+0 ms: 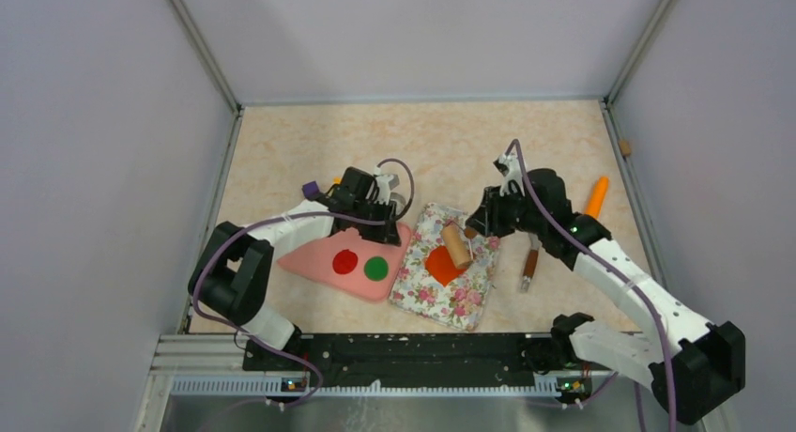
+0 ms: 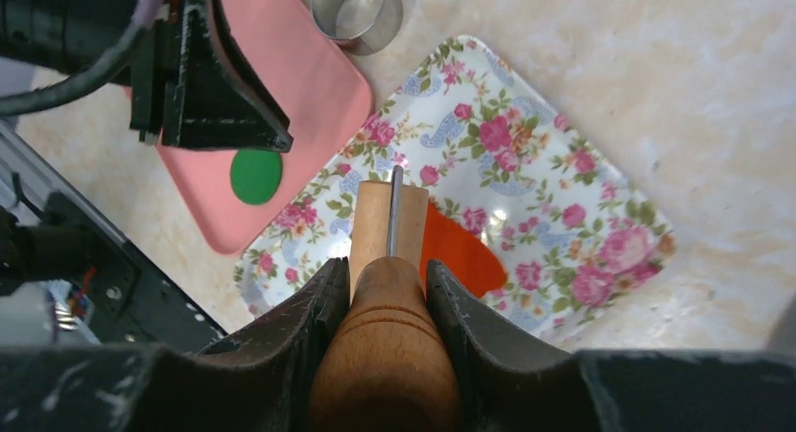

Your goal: Roll out the dumpling wrappers from the dough

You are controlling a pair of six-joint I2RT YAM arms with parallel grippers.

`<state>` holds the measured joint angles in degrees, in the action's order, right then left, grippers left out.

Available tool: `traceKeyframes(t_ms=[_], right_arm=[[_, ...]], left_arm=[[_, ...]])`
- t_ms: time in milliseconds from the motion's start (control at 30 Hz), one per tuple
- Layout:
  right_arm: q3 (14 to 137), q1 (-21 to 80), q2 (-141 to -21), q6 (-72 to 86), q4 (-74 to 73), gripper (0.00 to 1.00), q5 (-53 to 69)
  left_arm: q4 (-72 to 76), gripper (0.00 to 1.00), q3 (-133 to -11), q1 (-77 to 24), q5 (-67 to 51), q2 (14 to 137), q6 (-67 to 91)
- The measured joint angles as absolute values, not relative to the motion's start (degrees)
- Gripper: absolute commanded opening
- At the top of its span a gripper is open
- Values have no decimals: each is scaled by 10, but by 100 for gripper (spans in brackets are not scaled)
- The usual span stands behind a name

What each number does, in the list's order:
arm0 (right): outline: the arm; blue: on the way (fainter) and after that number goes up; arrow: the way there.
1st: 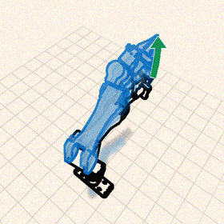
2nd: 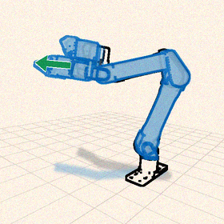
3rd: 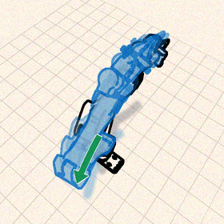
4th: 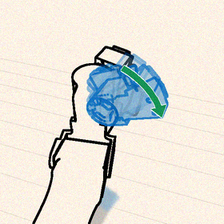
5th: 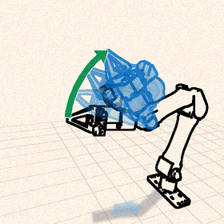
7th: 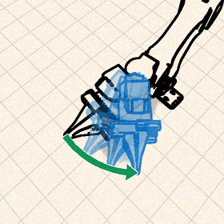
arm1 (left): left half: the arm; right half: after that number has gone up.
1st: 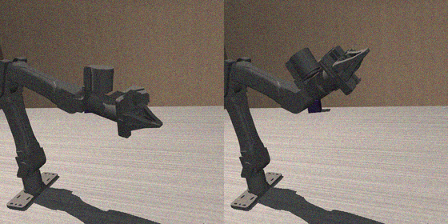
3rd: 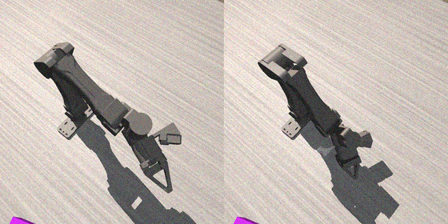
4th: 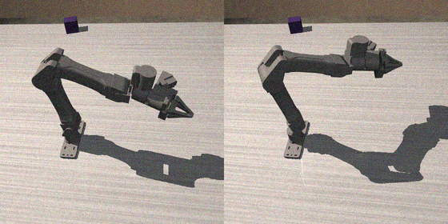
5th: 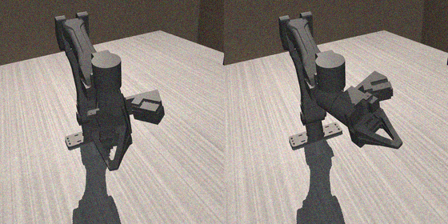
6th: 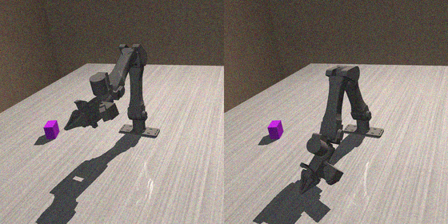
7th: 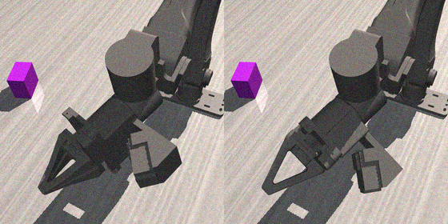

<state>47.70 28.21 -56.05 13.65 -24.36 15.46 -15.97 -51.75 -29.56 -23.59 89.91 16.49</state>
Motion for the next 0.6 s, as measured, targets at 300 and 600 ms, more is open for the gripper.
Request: traceKeyframes(t_ms=[300, 600], right_arm=[[378, 260, -587, 306, -152, 0, 156], [312, 260, -612, 351, -53, 0, 157]], left_arm=[[-132, 51, -453, -297, -288, 900, 193], [-47, 8, -415, -308, -307, 921, 269]])
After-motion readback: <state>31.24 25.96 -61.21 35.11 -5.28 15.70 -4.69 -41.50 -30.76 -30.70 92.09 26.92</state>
